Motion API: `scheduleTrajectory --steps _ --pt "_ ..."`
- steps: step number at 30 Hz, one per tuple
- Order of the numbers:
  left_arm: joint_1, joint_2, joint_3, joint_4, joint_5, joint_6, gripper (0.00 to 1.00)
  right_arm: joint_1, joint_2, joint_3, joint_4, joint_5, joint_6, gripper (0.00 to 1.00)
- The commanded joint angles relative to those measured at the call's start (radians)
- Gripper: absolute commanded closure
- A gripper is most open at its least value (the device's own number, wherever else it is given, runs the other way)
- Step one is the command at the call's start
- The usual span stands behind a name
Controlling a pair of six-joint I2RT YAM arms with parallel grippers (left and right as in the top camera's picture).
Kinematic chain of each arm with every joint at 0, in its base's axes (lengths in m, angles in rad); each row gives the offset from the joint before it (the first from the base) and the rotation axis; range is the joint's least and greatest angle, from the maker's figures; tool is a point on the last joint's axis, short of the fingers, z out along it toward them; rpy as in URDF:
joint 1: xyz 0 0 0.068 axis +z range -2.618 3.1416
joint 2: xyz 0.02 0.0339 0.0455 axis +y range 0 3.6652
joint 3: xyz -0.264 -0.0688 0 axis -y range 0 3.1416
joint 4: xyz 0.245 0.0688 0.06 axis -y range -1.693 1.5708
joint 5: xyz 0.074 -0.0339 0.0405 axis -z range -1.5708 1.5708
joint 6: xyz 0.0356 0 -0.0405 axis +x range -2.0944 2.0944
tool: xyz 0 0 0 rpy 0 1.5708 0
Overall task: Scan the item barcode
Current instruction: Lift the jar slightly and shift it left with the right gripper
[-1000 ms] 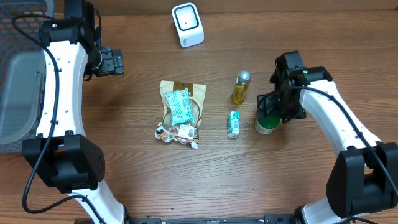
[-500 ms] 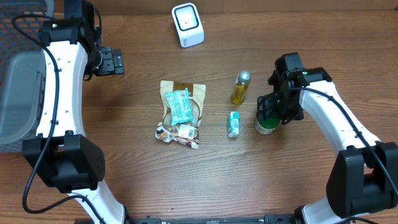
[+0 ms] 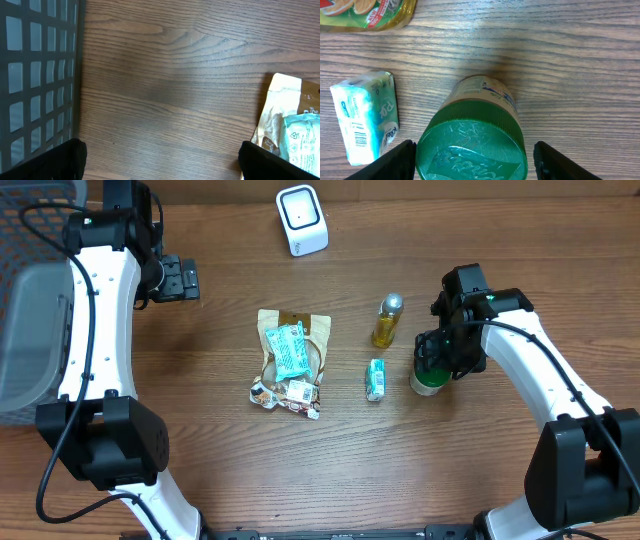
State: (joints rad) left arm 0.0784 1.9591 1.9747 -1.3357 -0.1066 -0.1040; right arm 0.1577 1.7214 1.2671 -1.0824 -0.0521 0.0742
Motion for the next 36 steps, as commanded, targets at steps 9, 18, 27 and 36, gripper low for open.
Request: scheduleTrajectory --steps 9,18,27,36 --pt "0.0 -0.003 0.016 0.002 -0.005 0.011 0.01 0.0 -0.003 -0.006 -0.003 -0.035 -0.005 0.27" --pt "0.0 -0.003 0.016 0.002 -0.005 0.011 0.0 0.016 -0.002 -0.006 -0.005 -0.035 -0.005 0.26" --pt "0.0 -0.003 0.016 0.002 -0.005 0.011 0.0 0.095 -0.002 -0.055 0.051 0.103 0.0 0.21" --pt "0.0 -0.003 0.016 0.002 -0.005 0.011 0.01 0.093 -0.002 -0.065 0.061 0.156 0.035 0.28"
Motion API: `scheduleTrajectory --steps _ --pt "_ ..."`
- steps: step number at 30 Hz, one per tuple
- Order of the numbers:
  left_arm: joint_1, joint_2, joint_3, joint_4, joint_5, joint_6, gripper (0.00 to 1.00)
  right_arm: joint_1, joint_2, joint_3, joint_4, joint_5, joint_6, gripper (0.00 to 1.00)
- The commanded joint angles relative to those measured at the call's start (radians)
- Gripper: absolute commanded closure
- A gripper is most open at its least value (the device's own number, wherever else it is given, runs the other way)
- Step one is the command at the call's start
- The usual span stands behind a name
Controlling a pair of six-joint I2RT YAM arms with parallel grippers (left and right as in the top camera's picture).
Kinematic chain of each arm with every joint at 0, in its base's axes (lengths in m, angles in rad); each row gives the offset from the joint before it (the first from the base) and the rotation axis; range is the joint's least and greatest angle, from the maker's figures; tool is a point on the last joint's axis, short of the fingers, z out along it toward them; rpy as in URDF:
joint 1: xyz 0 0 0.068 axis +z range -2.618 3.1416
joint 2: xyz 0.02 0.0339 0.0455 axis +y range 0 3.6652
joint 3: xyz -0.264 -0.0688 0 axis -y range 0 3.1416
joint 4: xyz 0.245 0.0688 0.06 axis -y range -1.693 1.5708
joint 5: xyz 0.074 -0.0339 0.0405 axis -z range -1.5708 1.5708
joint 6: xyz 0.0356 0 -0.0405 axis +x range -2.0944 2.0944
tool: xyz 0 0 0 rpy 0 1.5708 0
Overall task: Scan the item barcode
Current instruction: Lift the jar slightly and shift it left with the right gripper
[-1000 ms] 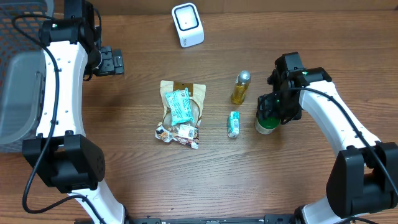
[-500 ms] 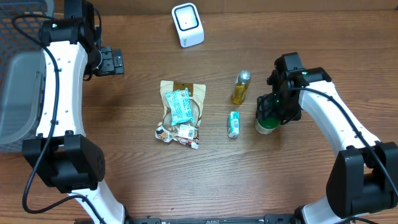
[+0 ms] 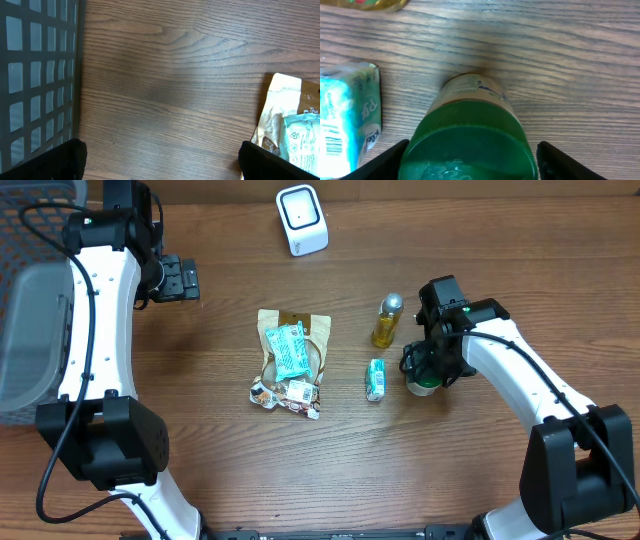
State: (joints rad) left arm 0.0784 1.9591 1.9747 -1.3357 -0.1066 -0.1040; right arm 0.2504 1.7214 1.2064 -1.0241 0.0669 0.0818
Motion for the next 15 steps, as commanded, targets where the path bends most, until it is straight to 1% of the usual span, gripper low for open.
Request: scheduleTrajectory --steps 1,2,4,6,9,11,12,15 --pt "0.0 -0.003 0.016 0.002 -0.005 0.011 0.0 0.001 -0.002 -0.005 0.001 0.068 0.059 0.29" --pt "0.0 -0.003 0.016 0.002 -0.005 0.011 0.0 0.001 -0.002 -0.005 -0.003 0.098 0.089 0.33" --pt "0.0 -0.003 0.016 0.002 -0.005 0.011 0.0 0.001 -0.002 -0.005 -0.013 0.148 0.161 0.36" --pt "0.0 -0.003 0.016 0.002 -0.004 0.011 0.01 0.001 -0.002 -0.005 -0.021 0.157 0.247 0.36" --pt "0.0 -0.003 0.016 0.002 -0.004 0.011 0.0 0.001 -0.002 -0.005 -0.039 0.146 0.418 0.35" --pt "0.0 -0.003 0.016 0.002 -0.005 0.011 0.0 0.001 -0.002 -0.005 -0.047 0.129 0.482 0.28" --pt "0.0 -0.003 0.016 0.002 -0.005 0.011 0.0 0.001 -0.002 -0.005 -0.05 0.122 0.497 0.21" --pt "0.0 -0.003 0.016 0.002 -0.005 0.011 0.0 0.001 -0.002 -0.005 -0.06 0.117 0.486 0.17"
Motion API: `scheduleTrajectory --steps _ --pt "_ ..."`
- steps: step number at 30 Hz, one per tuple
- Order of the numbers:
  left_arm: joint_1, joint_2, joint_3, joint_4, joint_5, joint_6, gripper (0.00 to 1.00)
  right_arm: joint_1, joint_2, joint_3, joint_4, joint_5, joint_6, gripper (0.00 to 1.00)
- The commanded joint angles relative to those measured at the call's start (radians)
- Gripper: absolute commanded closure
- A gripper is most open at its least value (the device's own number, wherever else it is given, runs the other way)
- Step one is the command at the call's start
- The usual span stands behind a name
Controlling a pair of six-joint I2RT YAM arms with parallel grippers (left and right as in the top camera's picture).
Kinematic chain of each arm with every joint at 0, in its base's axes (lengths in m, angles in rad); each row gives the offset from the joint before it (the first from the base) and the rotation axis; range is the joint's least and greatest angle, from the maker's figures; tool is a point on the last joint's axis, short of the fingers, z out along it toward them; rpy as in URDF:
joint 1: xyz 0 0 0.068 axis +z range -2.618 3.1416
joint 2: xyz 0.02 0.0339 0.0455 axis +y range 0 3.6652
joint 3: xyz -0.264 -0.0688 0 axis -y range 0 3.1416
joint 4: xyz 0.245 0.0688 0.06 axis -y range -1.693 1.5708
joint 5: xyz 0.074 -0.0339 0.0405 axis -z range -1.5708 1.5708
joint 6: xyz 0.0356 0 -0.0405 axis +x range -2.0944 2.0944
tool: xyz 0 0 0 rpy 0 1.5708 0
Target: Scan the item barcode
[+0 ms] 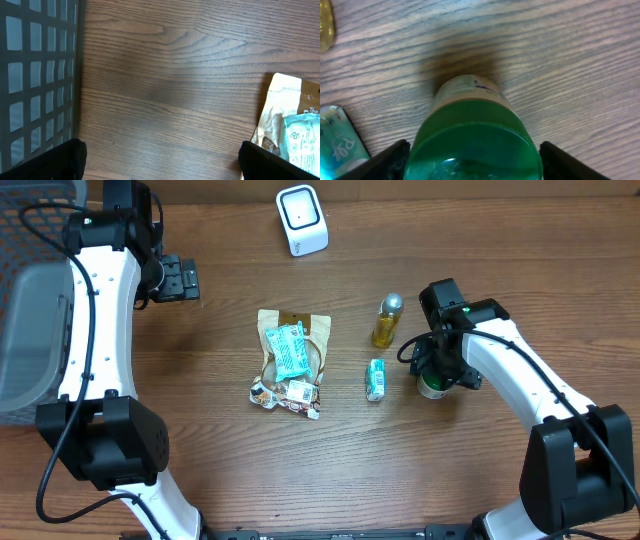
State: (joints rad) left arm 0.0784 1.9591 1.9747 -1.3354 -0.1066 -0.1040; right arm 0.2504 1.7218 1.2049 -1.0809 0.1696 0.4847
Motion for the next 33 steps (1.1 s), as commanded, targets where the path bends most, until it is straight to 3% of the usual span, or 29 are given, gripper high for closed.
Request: scheduleTrajectory --steps 1,3,7,11,16,20,26,27,31,33 --pt "0.0 -0.003 0.016 0.002 -0.005 0.011 0.0 0.001 -0.003 -0.003 -0.002 0.017 0.084 0.14" --pt "0.0 -0.003 0.016 0.001 -0.005 0.011 0.0 0.001 -0.003 -0.003 0.005 0.017 0.084 0.02" --pt "0.0 -0.003 0.016 0.001 -0.005 0.011 0.01 0.001 -0.003 0.0 0.018 0.018 0.052 0.0" --pt "0.0 -0.003 0.016 0.001 -0.005 0.011 0.01 -0.007 -0.003 0.0 0.006 0.017 0.034 0.11" --pt "0.0 -0.003 0.016 0.002 -0.004 0.011 0.0 -0.022 -0.003 0.0 -0.018 0.01 -0.031 0.32" --pt "0.0 -0.003 0.016 0.001 -0.005 0.011 0.0 -0.022 -0.003 0.0 -0.03 -0.02 -0.04 0.36" --pt "0.0 -0.003 0.016 0.001 -0.005 0.011 0.01 -0.022 -0.003 0.0 0.005 -0.233 -0.039 0.38" --pt "0.0 -0.003 0.016 0.001 -0.005 0.011 0.0 -0.022 -0.003 0.0 0.016 -0.256 -0.031 0.35" --pt "0.0 -0.003 0.016 0.001 -0.005 0.011 0.0 -0.024 -0.003 0.0 0.033 -0.232 -0.018 0.0" --pt "0.0 -0.003 0.016 0.002 -0.005 0.011 0.01 -0.035 -0.003 0.005 0.031 -0.177 -0.018 0.0"
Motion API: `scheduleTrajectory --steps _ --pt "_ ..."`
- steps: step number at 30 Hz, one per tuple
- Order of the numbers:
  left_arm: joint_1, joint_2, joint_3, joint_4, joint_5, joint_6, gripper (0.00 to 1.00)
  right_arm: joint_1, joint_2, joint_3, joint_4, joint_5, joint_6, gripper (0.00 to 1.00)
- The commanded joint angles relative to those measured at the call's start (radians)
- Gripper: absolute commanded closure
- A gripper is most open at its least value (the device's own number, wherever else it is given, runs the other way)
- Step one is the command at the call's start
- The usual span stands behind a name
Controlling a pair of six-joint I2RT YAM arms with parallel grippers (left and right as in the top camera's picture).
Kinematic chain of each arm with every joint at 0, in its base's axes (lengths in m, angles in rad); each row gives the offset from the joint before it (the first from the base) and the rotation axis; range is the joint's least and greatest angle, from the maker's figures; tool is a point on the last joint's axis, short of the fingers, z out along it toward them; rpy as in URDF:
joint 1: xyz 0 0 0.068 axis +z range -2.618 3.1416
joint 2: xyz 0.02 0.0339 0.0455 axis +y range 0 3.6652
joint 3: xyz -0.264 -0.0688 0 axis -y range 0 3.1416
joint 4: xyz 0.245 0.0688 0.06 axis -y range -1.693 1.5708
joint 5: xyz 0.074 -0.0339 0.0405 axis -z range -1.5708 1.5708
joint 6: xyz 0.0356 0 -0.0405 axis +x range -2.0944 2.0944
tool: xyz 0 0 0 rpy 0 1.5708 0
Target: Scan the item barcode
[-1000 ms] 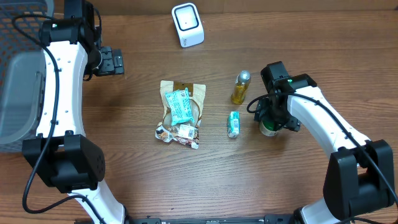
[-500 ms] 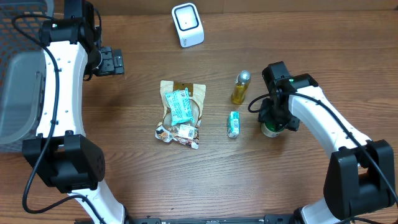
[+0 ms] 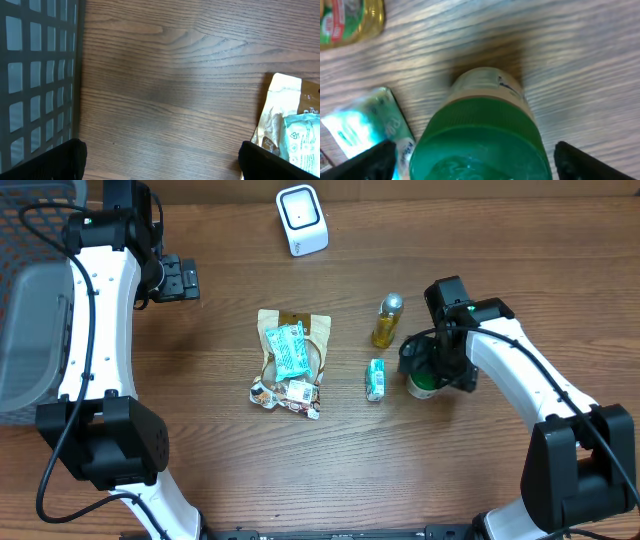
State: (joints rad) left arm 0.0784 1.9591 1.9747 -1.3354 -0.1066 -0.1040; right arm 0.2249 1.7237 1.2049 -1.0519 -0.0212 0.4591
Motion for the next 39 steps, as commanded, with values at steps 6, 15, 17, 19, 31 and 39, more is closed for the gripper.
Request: scheduleTrajectory --steps 6,15,17,19,31,39 --pt "0.0 -0.003 0.016 0.001 -0.005 0.011 0.0 -0.067 -0.005 0.089 -0.065 0.045 0.007 0.0" --pt "0.0 -0.003 0.016 0.001 -0.005 0.011 0.0 -0.075 -0.005 0.1 -0.061 -0.05 -0.06 0.02" --pt "0.0 -0.003 0.016 0.001 -0.005 0.011 0.0 -0.074 -0.005 0.097 -0.055 -0.073 -0.06 0.07" --pt "0.0 -0.003 0.016 0.001 -0.005 0.011 0.0 -0.074 -0.005 0.091 -0.056 -0.078 -0.053 0.13" --pt "0.0 -0.003 0.016 0.001 -0.005 0.011 0.0 -0.074 -0.005 -0.031 0.032 -0.074 -0.041 0.13" --pt "0.0 -0.003 0.016 0.001 -0.005 0.011 0.01 -0.074 -0.005 -0.051 0.052 0.048 -0.035 0.19"
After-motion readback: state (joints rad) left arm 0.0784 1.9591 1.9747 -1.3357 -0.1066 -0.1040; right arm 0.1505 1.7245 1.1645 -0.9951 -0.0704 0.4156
